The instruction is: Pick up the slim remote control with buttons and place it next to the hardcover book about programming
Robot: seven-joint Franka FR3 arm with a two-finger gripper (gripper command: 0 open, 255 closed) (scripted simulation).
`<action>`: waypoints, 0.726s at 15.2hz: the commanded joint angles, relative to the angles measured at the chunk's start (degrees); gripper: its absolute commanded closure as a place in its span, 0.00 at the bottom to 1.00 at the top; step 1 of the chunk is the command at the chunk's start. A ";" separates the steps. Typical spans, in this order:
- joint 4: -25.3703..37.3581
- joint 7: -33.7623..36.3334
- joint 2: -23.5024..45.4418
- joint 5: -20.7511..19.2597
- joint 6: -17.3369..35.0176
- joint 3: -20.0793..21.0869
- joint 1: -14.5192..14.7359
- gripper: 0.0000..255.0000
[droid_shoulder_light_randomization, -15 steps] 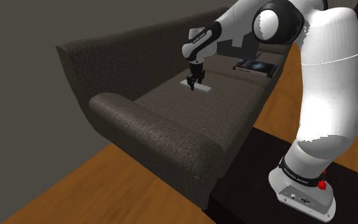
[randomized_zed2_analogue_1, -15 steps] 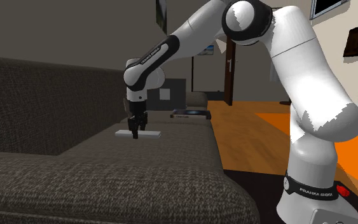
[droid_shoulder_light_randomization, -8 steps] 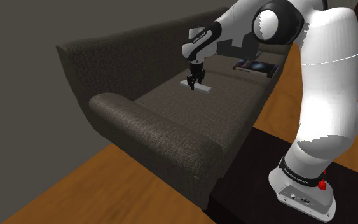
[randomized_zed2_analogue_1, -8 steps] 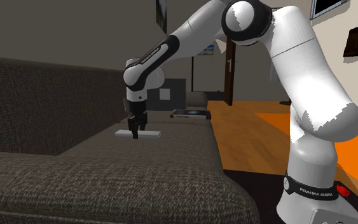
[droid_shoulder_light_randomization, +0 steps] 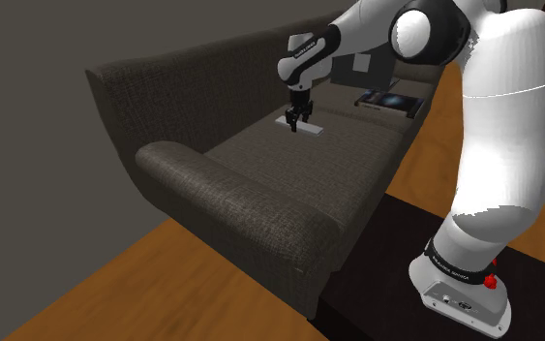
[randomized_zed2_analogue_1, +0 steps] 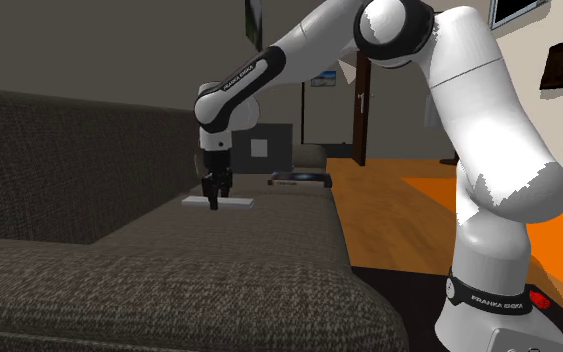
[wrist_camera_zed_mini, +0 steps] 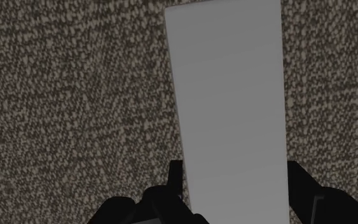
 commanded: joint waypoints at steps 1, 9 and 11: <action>0.83 0.17 -0.48 -0.12 -1.30 -0.03 0.08 1.00; 3.96 0.42 -2.67 -0.57 -6.59 -0.22 0.17 1.00; 4.88 0.47 -3.12 -0.66 -7.95 -0.26 0.18 1.00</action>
